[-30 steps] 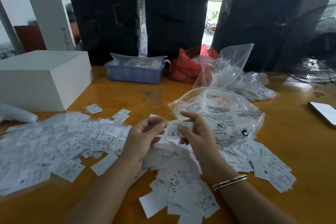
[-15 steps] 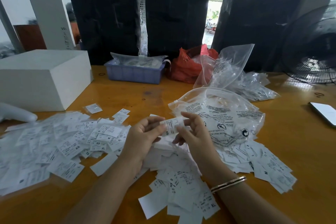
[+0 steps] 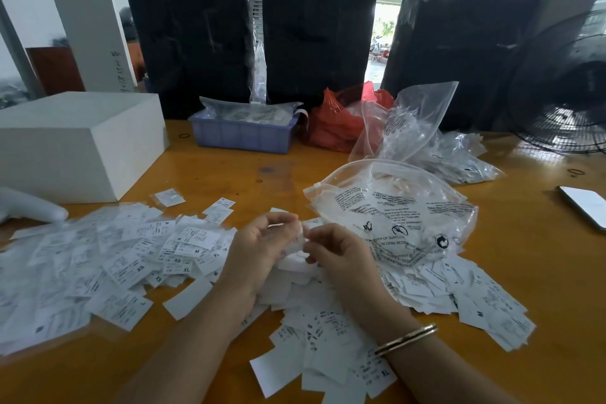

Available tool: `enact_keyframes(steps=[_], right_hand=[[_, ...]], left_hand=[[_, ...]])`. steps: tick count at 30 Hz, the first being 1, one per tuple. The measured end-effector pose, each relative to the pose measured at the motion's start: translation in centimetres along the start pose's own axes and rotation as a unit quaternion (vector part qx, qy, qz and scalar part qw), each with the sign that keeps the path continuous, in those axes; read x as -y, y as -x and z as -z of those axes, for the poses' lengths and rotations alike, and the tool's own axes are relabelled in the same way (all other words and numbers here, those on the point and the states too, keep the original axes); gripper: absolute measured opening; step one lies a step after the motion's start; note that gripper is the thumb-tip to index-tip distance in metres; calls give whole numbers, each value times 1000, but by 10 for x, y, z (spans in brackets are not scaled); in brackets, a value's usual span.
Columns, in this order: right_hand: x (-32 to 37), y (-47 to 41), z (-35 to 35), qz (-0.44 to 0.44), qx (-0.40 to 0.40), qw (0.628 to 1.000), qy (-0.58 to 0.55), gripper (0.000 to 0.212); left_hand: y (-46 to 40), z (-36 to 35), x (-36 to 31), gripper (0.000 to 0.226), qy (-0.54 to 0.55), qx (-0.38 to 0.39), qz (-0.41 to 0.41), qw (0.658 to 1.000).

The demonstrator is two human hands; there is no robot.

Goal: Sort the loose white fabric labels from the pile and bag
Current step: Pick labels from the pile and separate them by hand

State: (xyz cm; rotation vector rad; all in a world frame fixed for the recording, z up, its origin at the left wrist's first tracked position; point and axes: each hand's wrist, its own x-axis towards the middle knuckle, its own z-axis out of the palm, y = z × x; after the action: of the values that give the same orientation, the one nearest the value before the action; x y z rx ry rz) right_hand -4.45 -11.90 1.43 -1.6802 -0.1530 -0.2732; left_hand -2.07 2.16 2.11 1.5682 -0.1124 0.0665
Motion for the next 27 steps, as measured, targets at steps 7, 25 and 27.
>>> enact_keyframes(steps=[7, 25, 27], right_hand=[[2, -6, 12, -9, -43, 999, -31, 27], [-16, -113, 108, -123, 47, 782, 610, 19], [-16, -111, 104, -107, 15, 791, 603, 18]], left_hand=[[-10, 25, -5, 21, -133, -35, -86, 987], [-30, 70, 20, 28, -567, -259, -115, 774], [-29, 64, 18, 23, -545, -227, -159, 791]])
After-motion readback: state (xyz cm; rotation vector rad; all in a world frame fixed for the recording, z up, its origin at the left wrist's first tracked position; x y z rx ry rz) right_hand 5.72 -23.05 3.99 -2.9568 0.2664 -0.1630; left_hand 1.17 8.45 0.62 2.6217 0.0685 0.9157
